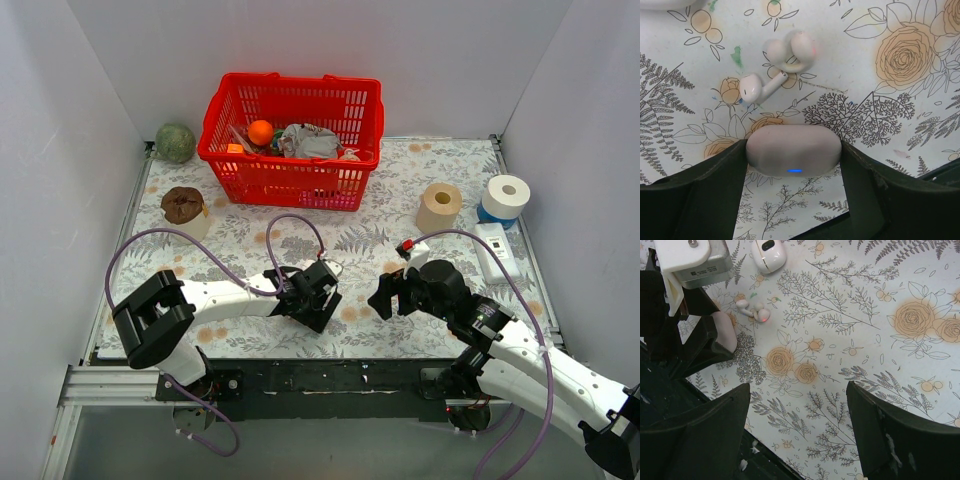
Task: Insert the wireless bluetooth earbuds into the charging case
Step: Pick up the charging case at the center of the board.
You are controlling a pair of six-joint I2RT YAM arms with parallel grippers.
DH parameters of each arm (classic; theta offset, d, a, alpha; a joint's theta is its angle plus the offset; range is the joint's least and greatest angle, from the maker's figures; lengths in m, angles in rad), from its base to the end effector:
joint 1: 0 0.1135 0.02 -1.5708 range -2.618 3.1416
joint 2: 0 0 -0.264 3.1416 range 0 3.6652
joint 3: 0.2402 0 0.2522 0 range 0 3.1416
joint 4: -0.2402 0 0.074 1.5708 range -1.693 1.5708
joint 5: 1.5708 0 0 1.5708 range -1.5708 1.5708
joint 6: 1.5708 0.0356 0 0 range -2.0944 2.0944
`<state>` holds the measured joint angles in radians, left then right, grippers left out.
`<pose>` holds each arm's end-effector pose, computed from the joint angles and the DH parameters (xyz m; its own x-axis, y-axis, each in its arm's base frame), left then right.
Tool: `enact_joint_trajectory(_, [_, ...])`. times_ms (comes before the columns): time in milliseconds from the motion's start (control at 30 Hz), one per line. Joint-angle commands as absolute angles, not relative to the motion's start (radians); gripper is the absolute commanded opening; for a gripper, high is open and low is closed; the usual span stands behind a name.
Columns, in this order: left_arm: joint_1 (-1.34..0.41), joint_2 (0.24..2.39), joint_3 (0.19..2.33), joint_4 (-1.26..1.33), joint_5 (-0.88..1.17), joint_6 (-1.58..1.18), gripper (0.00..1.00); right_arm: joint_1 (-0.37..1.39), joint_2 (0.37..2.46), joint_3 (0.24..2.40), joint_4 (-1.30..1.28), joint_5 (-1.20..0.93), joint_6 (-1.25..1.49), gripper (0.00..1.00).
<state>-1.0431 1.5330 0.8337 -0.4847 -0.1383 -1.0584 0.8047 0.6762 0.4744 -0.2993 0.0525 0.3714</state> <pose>0.1439 -0.2371 0.1644 -0.9516 -0.0815 -0.2962 0.0003 0.9639 -0.2662 0.1138 0.1156 0.2358 -0.5599 -0.0593 -0.8264 -0.5199 0.8017 0.2948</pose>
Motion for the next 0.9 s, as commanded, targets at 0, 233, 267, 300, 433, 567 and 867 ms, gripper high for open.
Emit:
enact_joint_trajectory(0, [-1.049,1.539,0.845,-0.471,-0.132,-1.063,0.47,0.805,0.669,0.474,-0.299,0.06,0.383,0.84])
enact_joint_trajectory(233, [-1.049,1.352,0.853,-0.414,-0.259,-1.111,0.17,0.805,0.666,0.572,-0.31,0.092,0.367,0.85])
enact_joint_trajectory(267, [-1.051,1.274,0.85,-0.373,-0.279,-1.112,0.15,0.804,0.678,0.592,-0.311,0.1,0.364,0.85])
enact_joint_trajectory(300, [-1.051,1.237,0.845,-0.35,-0.297,-1.114,0.1,0.805,0.687,0.615,-0.311,0.106,0.361,0.85])
enact_joint_trajectory(433, [-1.051,1.045,0.714,-0.157,-0.327,-1.077,0.01,0.805,0.741,0.695,-0.285,0.065,0.357,0.89])
enact_joint_trajectory(567, [-1.052,0.838,0.462,0.288,-0.253,-0.939,0.0,0.804,0.755,0.767,-0.239,0.02,0.367,0.97])
enact_joint_trajectory(867, [-1.055,0.744,0.207,0.741,-0.056,-0.66,0.0,0.808,0.991,1.057,-0.426,-0.129,0.281,0.98])
